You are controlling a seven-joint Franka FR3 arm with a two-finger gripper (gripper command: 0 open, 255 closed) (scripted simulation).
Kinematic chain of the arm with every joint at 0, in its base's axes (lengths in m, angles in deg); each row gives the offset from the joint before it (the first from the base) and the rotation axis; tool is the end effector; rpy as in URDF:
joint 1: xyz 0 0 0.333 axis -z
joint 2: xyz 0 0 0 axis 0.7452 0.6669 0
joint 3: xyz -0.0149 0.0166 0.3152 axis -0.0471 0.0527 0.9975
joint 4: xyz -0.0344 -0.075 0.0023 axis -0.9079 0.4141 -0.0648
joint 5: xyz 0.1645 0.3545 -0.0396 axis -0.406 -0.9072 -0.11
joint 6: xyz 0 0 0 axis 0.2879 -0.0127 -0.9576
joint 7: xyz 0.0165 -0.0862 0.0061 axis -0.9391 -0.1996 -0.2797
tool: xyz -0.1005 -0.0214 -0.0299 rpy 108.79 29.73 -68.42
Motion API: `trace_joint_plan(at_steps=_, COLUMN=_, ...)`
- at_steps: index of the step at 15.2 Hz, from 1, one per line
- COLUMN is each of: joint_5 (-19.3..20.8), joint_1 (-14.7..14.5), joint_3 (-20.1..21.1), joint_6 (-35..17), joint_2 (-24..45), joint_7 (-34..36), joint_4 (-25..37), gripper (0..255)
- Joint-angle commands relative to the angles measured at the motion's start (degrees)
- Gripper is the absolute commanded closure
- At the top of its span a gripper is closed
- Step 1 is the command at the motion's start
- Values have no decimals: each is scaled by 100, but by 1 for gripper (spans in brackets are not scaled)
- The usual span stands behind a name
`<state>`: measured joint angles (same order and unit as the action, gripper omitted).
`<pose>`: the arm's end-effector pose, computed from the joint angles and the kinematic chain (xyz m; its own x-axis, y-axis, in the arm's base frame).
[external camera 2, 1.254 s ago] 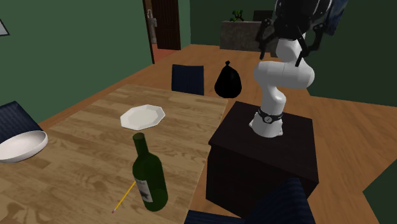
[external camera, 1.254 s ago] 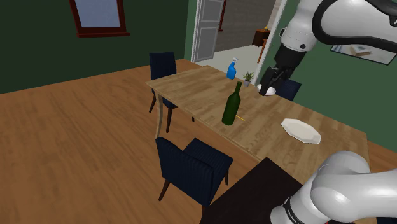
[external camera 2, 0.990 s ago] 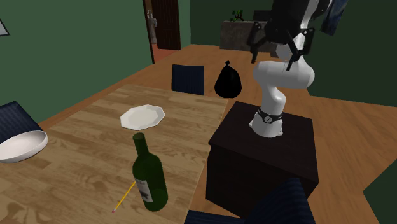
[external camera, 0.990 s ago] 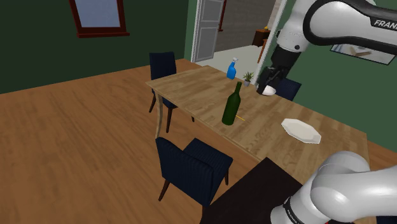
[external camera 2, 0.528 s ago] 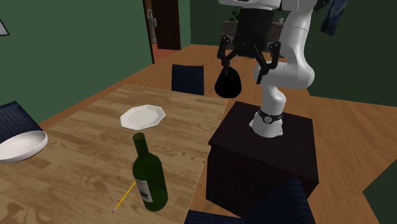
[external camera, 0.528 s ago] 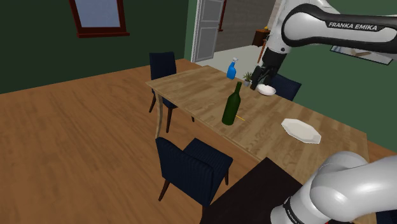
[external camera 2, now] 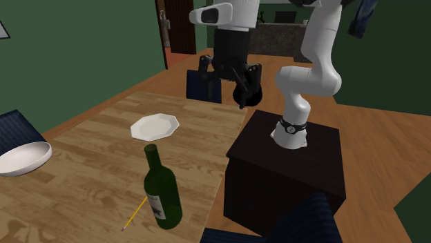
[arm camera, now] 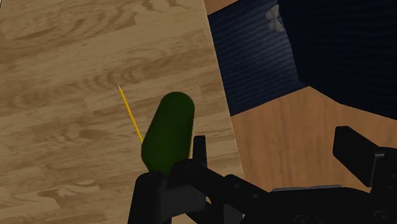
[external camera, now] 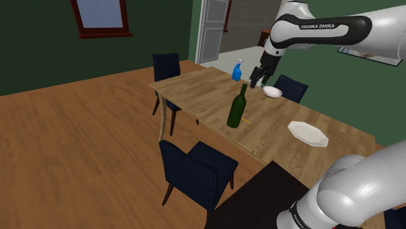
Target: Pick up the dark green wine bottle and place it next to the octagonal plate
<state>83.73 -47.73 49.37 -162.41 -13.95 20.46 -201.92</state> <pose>0.4490 -0.1633 0.5577 0.9945 -0.0101 0.1040 -0.0134 -0.9994 0.0312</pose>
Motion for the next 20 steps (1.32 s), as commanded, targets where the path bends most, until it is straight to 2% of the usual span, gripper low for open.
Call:
trace_joint_plan(at_steps=1, joint_5=-122, joint_1=3, joint_3=-167, joint_6=-163, joint_2=437, joint_7=-239, joint_4=265, gripper=0)
trace_joint_plan(at_steps=8, joint_5=-825, joint_1=158, joint_3=-597, joint_6=-364, joint_2=2047, joint_7=-1130, joint_4=1540, gripper=0)
trace_joint_plan(at_steps=14, joint_5=-1560, joint_1=591, joint_3=-678, joint_6=-179, joint_2=3557, joint_7=-1801, joint_4=3040, gripper=0)
trace_joint_plan(at_steps=15, joint_5=-1600, joint_1=631, joint_3=-669, joint_6=-156, joint_2=3652, joint_7=-1833, joint_4=3148, gripper=0)
trace_joint_plan(at_steps=20, joint_5=-1654, joint_1=633, joint_3=-639, joint_6=-493, joint_2=3752, joint_7=-1870, joint_4=2903, gripper=0)
